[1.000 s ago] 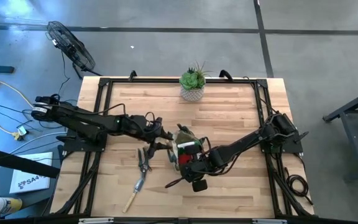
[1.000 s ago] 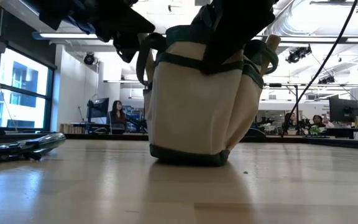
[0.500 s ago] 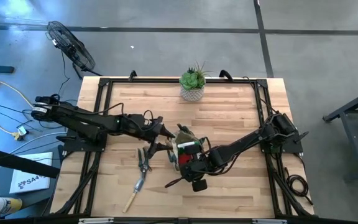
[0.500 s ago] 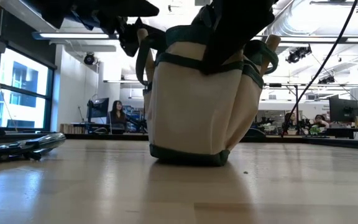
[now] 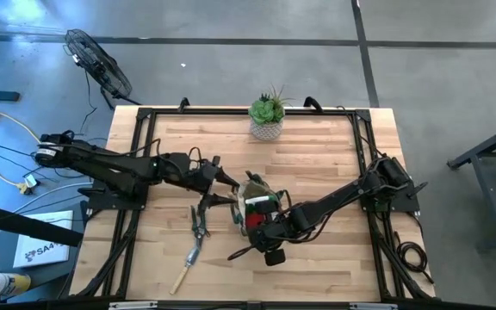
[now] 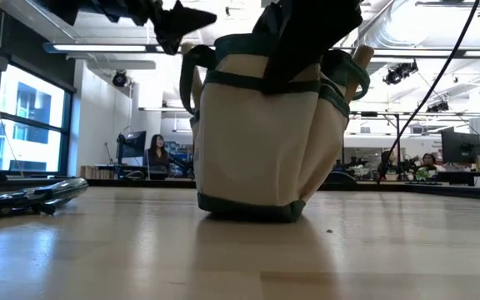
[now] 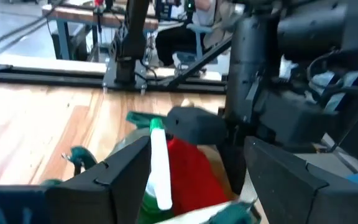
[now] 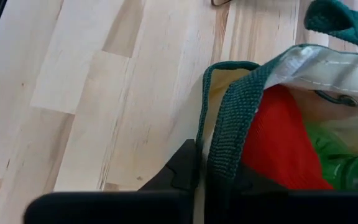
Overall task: Pick & Place Garden tools in Gardening bag
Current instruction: Put the shear scissors into the gardening bag
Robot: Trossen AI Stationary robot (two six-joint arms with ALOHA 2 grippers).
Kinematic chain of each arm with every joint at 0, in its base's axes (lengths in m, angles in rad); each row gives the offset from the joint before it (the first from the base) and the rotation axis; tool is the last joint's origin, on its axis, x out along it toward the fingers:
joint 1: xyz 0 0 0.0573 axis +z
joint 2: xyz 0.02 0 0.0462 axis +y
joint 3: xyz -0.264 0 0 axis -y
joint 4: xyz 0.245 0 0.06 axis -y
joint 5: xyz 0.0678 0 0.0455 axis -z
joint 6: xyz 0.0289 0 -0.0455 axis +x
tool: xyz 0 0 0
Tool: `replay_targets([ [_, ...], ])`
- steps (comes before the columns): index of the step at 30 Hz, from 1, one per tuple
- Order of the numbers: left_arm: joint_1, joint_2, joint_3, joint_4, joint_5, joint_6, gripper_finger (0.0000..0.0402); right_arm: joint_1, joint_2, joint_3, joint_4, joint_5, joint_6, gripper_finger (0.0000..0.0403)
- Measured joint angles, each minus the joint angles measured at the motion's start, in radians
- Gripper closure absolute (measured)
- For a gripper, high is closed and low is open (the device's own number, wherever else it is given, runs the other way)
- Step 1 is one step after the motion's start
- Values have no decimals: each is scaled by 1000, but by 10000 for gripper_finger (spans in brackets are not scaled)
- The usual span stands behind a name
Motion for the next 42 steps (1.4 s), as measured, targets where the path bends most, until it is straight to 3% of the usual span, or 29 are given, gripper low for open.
replay_targets([
  [21,-1,-50,0,-37,9,-4,148,19,0,0,1,9,78,149],
  [26,-1,-50,0,-46,13,-12,148,19,-19,0,1,6,81,128],
  [42,0,-50,0,-54,17,-28,148,59,-142,0,11,117,60,135],
])
